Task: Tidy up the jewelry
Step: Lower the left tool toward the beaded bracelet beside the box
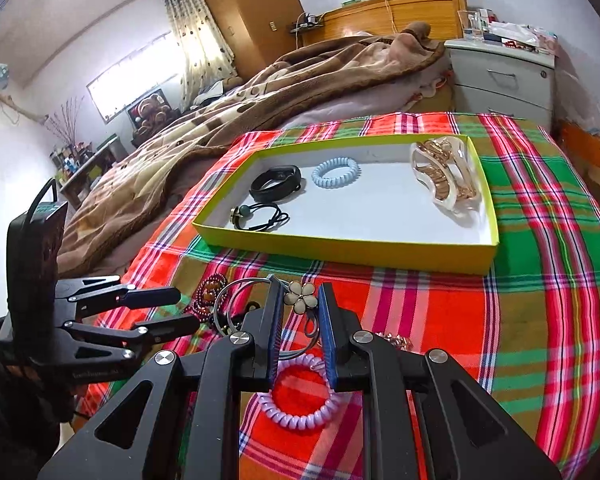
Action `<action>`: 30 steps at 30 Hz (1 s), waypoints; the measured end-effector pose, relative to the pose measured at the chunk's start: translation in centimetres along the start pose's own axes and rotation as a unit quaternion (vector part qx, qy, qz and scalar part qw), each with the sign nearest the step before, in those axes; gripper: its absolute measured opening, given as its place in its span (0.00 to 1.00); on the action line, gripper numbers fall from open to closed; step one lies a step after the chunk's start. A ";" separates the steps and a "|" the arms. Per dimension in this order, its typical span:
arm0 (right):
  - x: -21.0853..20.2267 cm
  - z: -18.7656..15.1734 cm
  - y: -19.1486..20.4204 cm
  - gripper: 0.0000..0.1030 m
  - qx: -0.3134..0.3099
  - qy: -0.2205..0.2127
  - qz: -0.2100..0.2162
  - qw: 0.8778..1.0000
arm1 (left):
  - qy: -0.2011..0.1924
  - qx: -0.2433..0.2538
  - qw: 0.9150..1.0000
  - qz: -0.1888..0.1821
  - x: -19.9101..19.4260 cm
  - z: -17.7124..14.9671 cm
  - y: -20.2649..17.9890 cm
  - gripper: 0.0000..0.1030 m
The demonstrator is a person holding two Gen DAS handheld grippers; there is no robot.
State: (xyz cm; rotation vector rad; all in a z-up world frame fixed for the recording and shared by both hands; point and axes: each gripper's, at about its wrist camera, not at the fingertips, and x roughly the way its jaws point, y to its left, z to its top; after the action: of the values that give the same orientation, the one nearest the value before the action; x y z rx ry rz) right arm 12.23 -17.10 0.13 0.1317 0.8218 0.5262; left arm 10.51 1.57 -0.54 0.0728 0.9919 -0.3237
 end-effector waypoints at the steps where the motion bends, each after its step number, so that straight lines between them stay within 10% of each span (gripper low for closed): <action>1: -0.1 -0.1 0.0 0.18 0.000 -0.001 0.000 1.000 | -0.002 0.014 1.000 0.000 -0.1 0.0 -0.3 0.45; 6: -0.2 -0.2 -0.2 0.18 0.004 -0.002 0.002 1.000 | -0.003 0.045 0.999 -0.009 0.1 0.2 -1.0 0.45; 30: -0.7 -0.8 -0.5 0.18 0.010 -0.008 0.000 1.000 | 0.005 -0.096 0.995 -0.014 1.2 1.4 3.0 0.45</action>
State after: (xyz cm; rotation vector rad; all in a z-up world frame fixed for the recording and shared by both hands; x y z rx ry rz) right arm 11.43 -17.97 -0.09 0.1539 0.8123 0.5162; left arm 13.17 3.83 -1.03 -0.1141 1.0303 -0.2531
